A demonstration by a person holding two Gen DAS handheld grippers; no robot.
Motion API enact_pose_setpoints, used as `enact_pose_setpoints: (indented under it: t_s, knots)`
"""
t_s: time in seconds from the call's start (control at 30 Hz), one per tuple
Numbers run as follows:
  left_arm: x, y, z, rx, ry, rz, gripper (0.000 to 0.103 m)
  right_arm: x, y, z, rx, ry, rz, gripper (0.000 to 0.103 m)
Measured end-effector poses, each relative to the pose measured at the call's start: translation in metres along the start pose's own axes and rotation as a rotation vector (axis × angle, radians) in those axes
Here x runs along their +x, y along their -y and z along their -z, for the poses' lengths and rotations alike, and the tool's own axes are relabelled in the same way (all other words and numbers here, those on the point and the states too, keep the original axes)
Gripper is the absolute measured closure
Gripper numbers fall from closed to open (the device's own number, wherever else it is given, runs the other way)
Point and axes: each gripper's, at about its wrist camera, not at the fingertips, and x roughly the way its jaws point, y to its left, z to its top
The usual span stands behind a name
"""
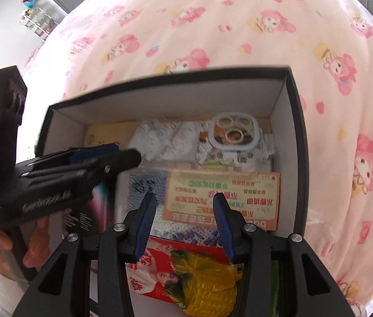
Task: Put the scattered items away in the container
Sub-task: 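Lower the phone case into the box beside the Smart Devil box and open both tools, then withdraw both tools from the box toward the remaining pile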
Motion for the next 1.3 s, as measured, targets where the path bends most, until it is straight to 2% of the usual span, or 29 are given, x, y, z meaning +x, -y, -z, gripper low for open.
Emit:
enact_pose_setpoints:
  t_s: [0.13, 0.27, 0.37, 0.4, 0.57, 0.8, 0.9, 1.0, 1.17, 1.3]
  knots:
    - [-0.003, -0.01, 0.002, -0.06, 0.008, 0.06, 0.058, -0.015, 0.0, -0.003, -0.004, 0.073, 0.001, 0.062]
    - [0.012, -0.01, -0.001, -0.111, -0.014, 0.112, 0.057, -0.005, 0.011, -0.011, 0.03, 0.049, 0.028, 0.062]
    - [0.02, -0.004, -0.003, -0.076, -0.031, 0.166, 0.057, 0.0, 0.009, -0.012, 0.014, 0.038, 0.061, 0.062]
    - [0.02, -0.002, -0.004, -0.062, -0.024, 0.157, 0.054, 0.002, 0.005, -0.014, 0.006, 0.035, 0.063, 0.061]
    - [0.011, 0.002, -0.004, -0.057, 0.006, 0.165, 0.054, -0.01, 0.004, -0.013, 0.023, 0.056, 0.041, 0.061]
    - [-0.021, 0.024, 0.013, 0.064, 0.105, 0.055, 0.054, -0.029, -0.005, 0.008, 0.03, 0.151, 0.096, 0.061]
    - [-0.041, 0.04, 0.028, 0.11, 0.137, 0.062, 0.054, -0.042, -0.011, 0.02, 0.041, 0.214, 0.142, 0.061]
    - [-0.067, 0.054, 0.05, 0.16, 0.2, 0.047, 0.052, -0.058, -0.019, 0.031, 0.054, 0.27, 0.145, 0.06]
    - [-0.099, 0.054, 0.081, 0.163, 0.258, 0.057, 0.052, -0.086, -0.039, 0.056, 0.046, 0.334, 0.147, 0.06]
    - [-0.13, 0.052, 0.109, 0.193, 0.298, 0.002, 0.052, -0.1, -0.065, 0.079, -0.015, 0.364, 0.149, 0.06]
